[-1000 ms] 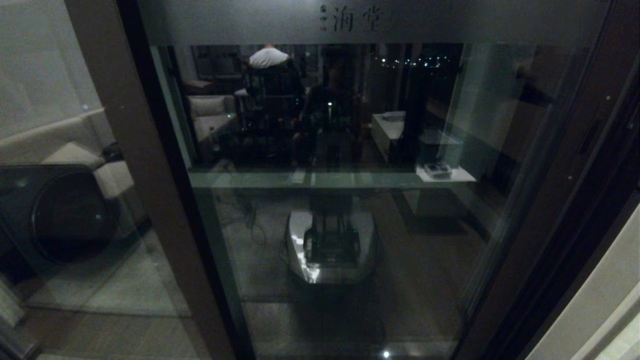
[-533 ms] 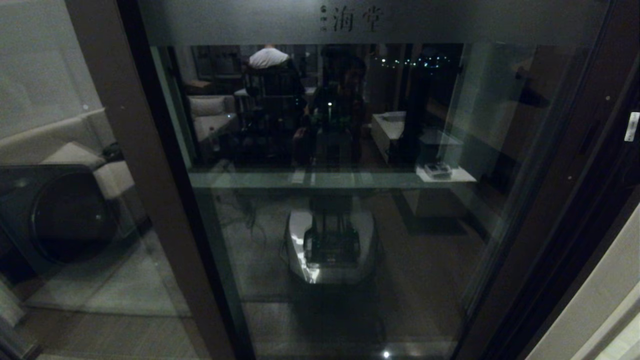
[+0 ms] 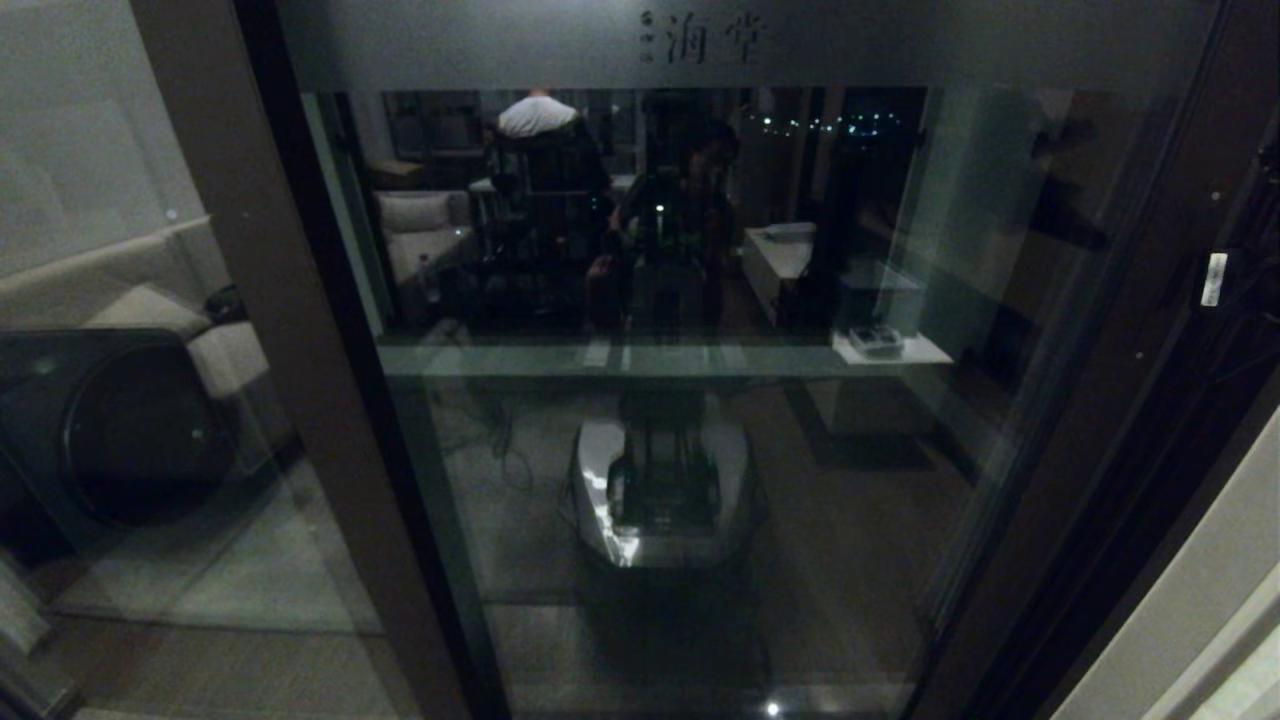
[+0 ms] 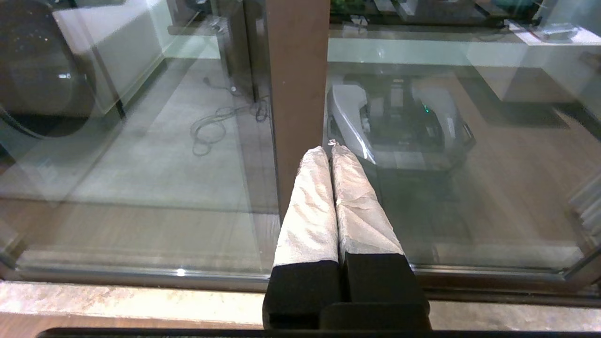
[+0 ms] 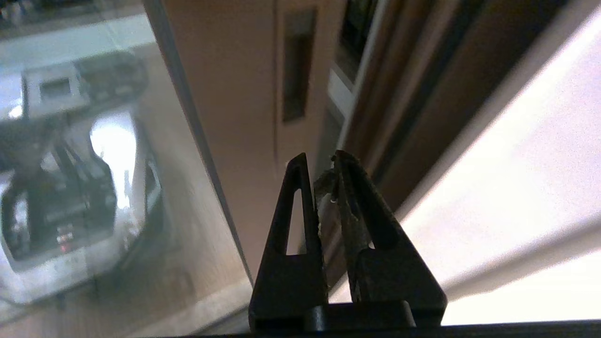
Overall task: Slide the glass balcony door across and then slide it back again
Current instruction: Close the slid door
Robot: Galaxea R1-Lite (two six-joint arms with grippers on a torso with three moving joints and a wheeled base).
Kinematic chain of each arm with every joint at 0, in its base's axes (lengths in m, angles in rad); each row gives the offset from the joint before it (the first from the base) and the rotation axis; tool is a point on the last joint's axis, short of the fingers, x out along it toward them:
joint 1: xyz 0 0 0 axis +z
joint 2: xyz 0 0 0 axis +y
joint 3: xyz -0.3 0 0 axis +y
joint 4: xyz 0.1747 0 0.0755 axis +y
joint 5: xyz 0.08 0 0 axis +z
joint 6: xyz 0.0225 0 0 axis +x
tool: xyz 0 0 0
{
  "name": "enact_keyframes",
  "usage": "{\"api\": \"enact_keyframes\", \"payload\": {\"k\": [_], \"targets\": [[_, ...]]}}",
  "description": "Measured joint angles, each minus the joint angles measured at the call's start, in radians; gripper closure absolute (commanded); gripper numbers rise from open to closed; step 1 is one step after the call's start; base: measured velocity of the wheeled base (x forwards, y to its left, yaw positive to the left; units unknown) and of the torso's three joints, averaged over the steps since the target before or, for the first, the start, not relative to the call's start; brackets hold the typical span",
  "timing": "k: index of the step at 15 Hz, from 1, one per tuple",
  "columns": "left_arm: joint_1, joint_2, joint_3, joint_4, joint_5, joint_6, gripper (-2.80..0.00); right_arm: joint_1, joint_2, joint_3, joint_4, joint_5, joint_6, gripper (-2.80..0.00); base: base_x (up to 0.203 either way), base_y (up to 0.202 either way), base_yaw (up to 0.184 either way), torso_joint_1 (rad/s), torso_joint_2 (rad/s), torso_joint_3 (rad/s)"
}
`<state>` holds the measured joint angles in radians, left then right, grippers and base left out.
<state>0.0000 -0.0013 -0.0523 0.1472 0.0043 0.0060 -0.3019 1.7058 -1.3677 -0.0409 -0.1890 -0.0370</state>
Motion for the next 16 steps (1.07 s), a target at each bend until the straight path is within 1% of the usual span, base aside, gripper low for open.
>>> {"api": "enact_keyframes", "payload": {"k": [2,4,6,14,16], "targets": [[0.000,0.000,0.000,0.000,0.000,0.000,0.00,0.020,0.037,0.014,-0.083,0.015,0.016,0.00,0.000,0.000,0.000,0.000,0.00,0.000],[0.000,0.000,0.000,0.000,0.000,0.000,0.00,0.043,0.076,0.022,-0.143,0.018,0.041,0.00,0.000,0.000,0.000,0.000,0.00,0.000],[0.000,0.000,0.000,0.000,0.000,0.000,0.00,0.054,0.112,0.024,-0.192,0.018,0.045,0.00,0.000,0.000,0.000,0.000,0.00,0.000],[0.000,0.000,0.000,0.000,0.000,0.000,0.00,0.058,0.206,0.005,-0.292,-0.009,0.048,0.00,0.000,0.000,0.000,0.000,0.00,0.000],[0.000,0.000,0.000,0.000,0.000,0.000,0.00,0.058,0.221,0.005,-0.321,-0.027,0.047,0.00,0.000,0.000,0.000,0.000,0.00,0.000]]}}
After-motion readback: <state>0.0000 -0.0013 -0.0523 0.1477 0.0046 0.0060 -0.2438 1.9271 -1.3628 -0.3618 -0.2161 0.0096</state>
